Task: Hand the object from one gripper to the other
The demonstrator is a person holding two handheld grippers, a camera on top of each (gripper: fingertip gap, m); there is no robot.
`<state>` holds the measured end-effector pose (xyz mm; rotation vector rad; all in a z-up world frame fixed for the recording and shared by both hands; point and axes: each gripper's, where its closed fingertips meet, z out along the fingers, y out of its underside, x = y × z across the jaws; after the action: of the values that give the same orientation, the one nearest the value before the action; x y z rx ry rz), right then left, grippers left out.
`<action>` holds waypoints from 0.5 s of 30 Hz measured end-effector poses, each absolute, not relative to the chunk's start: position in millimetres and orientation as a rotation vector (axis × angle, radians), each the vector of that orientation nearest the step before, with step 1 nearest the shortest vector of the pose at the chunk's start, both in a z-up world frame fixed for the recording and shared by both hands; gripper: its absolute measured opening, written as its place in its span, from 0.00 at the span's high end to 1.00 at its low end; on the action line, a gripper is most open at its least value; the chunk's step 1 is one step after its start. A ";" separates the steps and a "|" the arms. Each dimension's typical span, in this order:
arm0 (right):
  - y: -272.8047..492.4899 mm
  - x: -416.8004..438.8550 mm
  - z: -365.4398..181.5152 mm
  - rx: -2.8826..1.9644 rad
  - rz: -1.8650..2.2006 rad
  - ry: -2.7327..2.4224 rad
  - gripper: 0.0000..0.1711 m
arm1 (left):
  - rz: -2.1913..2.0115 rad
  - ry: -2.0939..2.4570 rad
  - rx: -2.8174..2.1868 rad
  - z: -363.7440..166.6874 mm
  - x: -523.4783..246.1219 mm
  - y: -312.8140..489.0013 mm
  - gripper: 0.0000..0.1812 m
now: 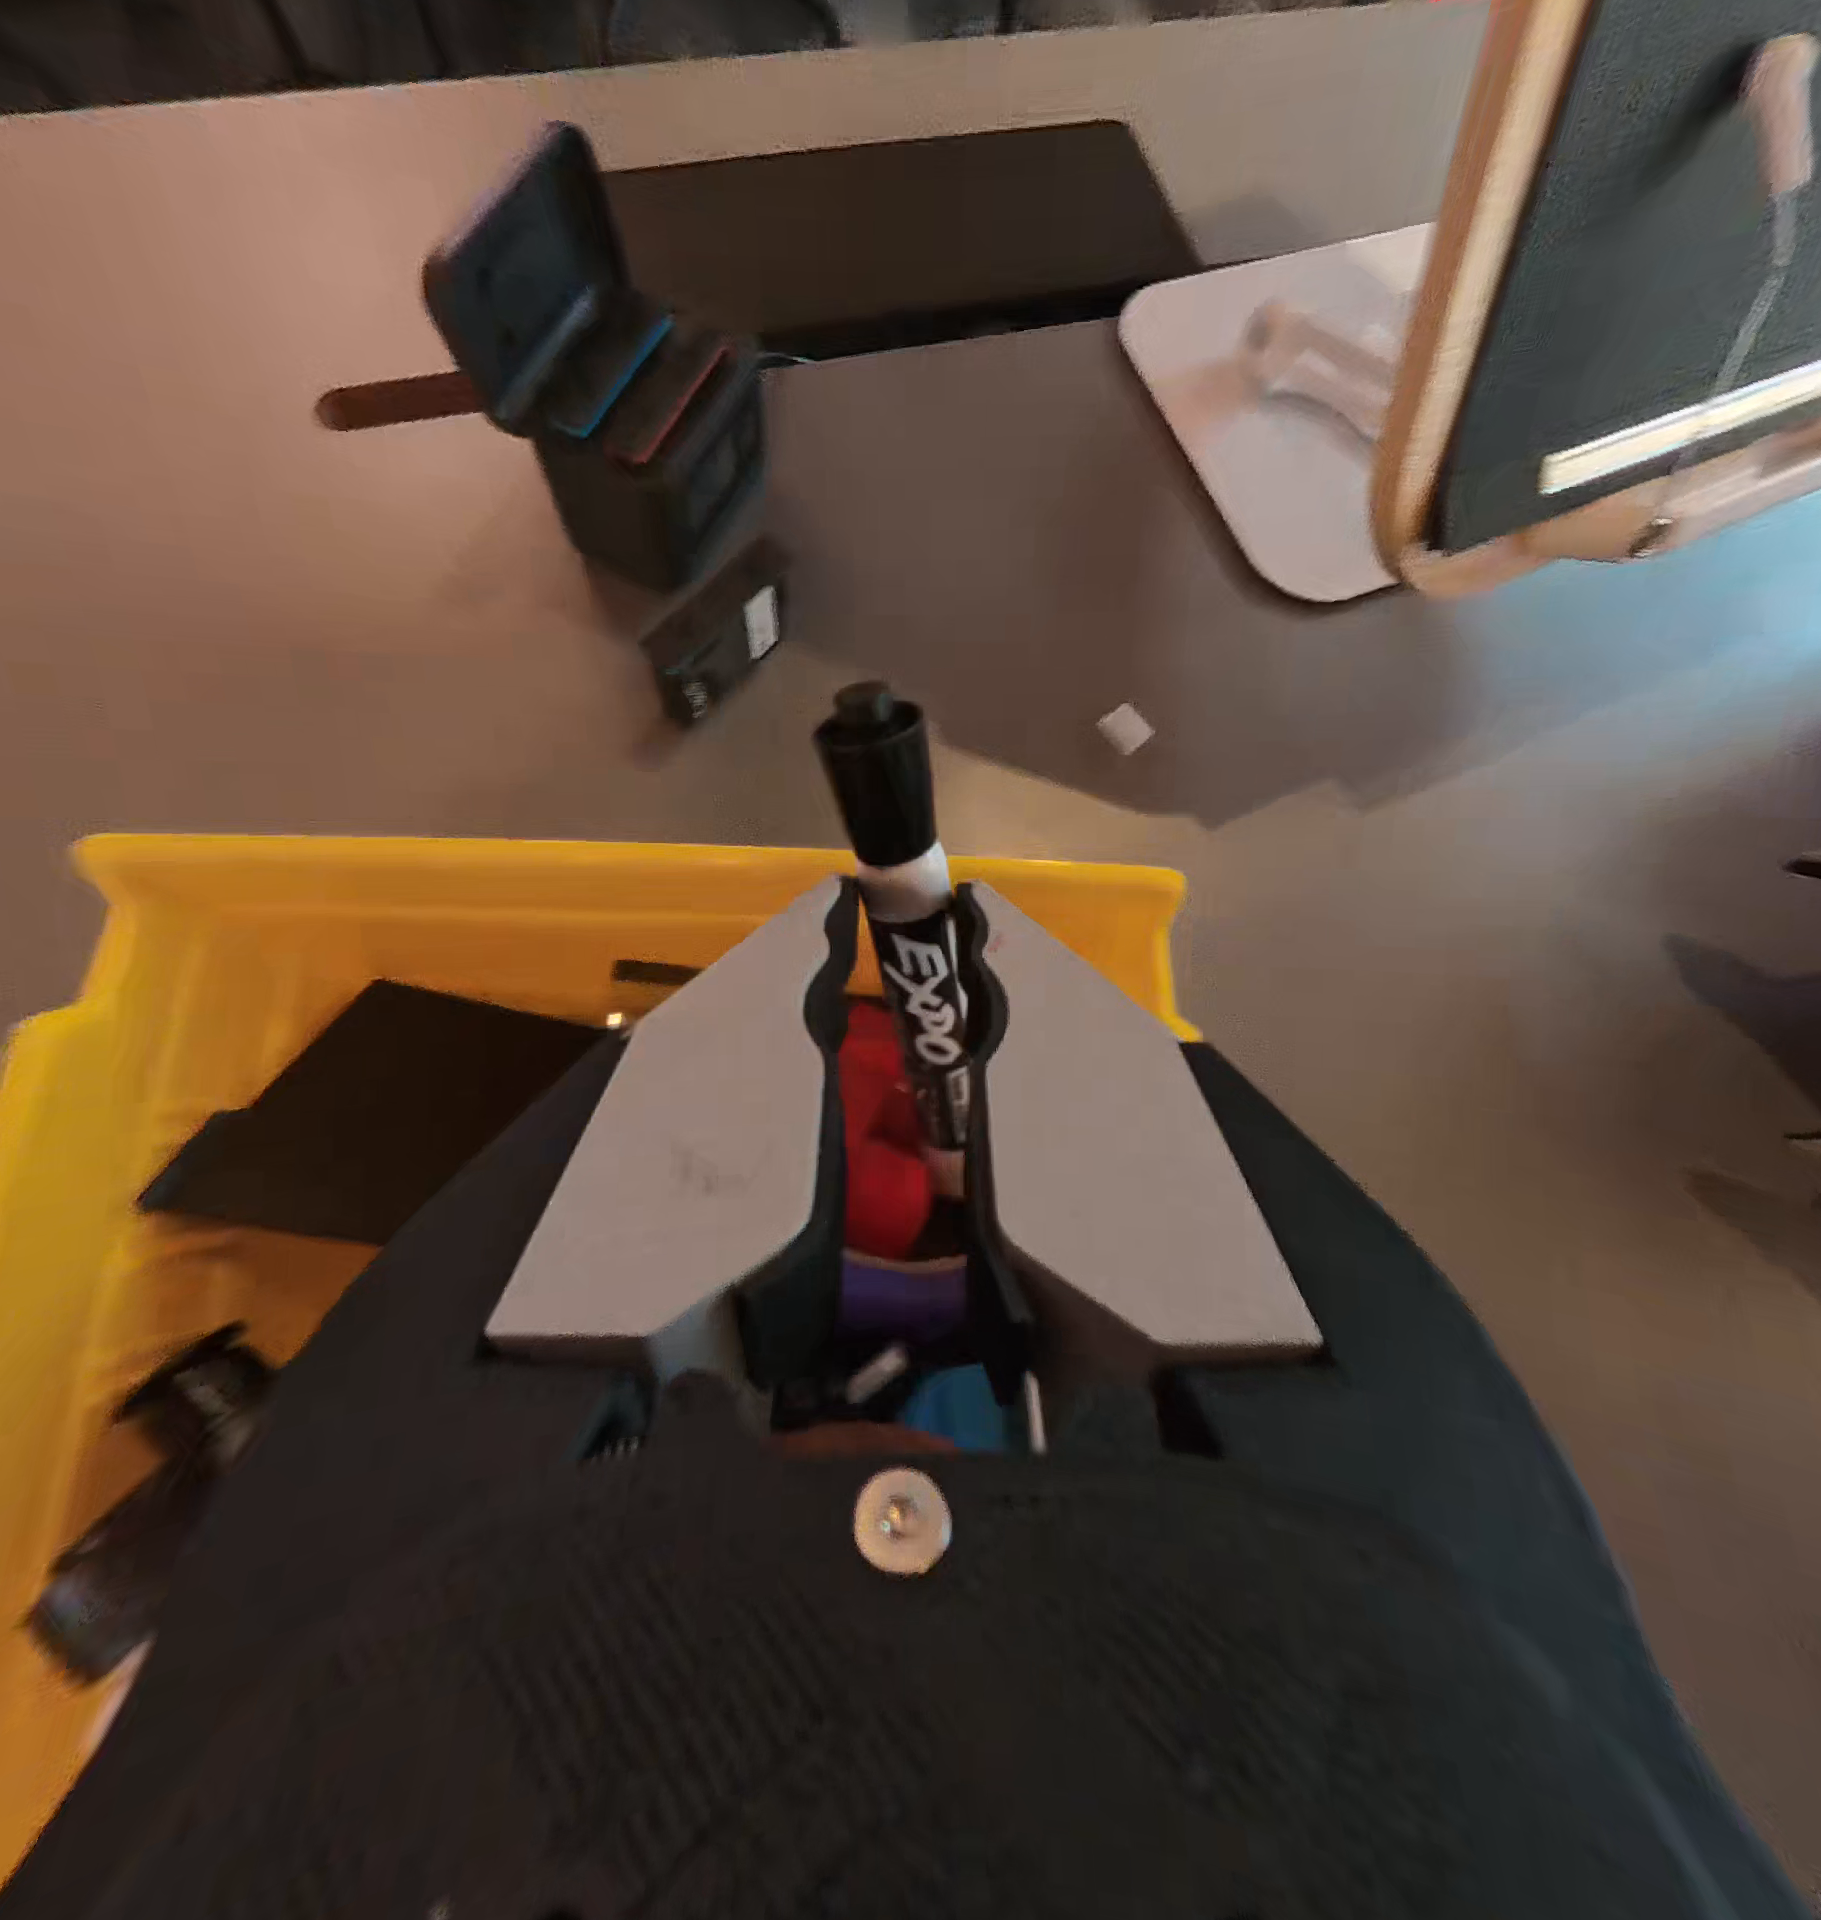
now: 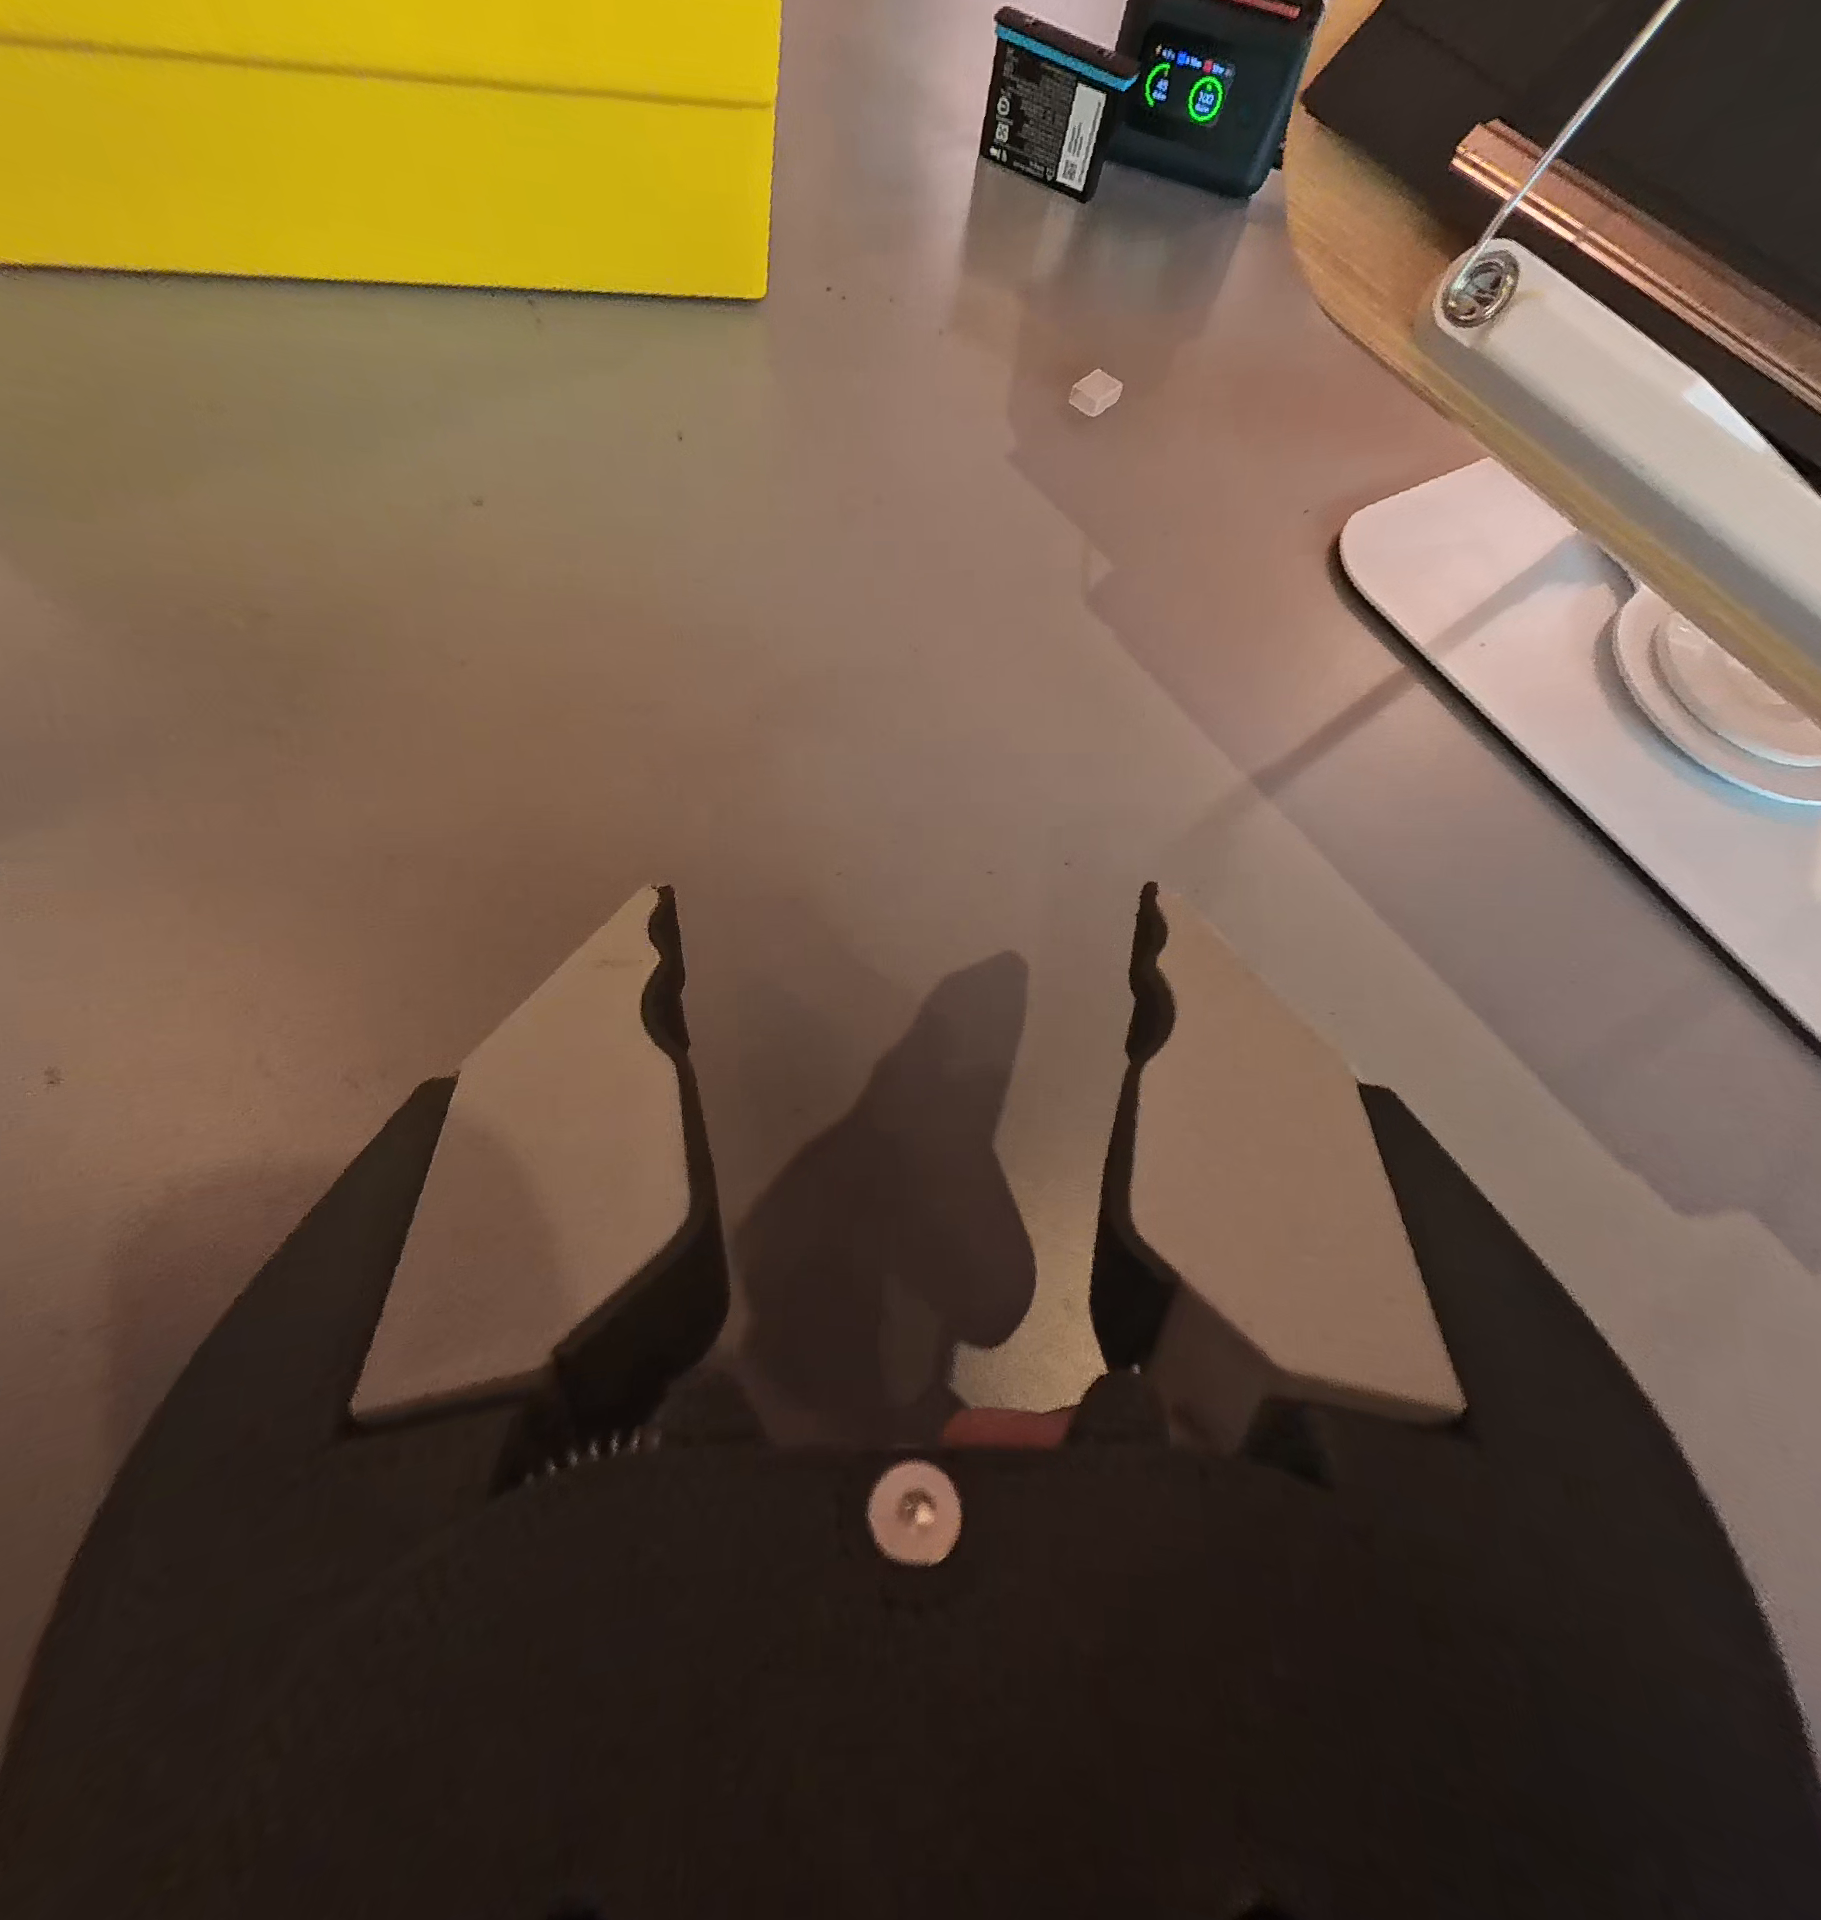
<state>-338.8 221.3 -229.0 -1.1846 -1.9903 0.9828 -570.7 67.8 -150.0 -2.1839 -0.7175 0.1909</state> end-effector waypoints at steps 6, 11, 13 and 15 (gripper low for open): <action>221.6 -339.1 -230.1 -1.179 0.970 -1.993 0.52 | 0.104 -0.635 -2.423 -195.0 -545.0 80.3 0.90; 225.1 -339.3 -230.1 -1.188 0.971 -1.987 0.52 | 0.309 -0.430 -2.494 -168.9 -545.3 78.2 0.91; 225.1 -339.2 -230.5 -1.195 0.981 -1.989 0.52 | 0.448 -0.382 -2.413 -134.8 -550.4 83.0 0.91; 225.8 -339.6 -230.6 -1.201 0.983 -1.987 0.51 | 0.601 -0.291 -2.313 -92.3 -545.6 92.7 0.91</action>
<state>-339.6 225.8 -230.6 -1.2015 -1.9873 0.9827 -545.6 92.7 -92.3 -2.3130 -0.2906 0.6015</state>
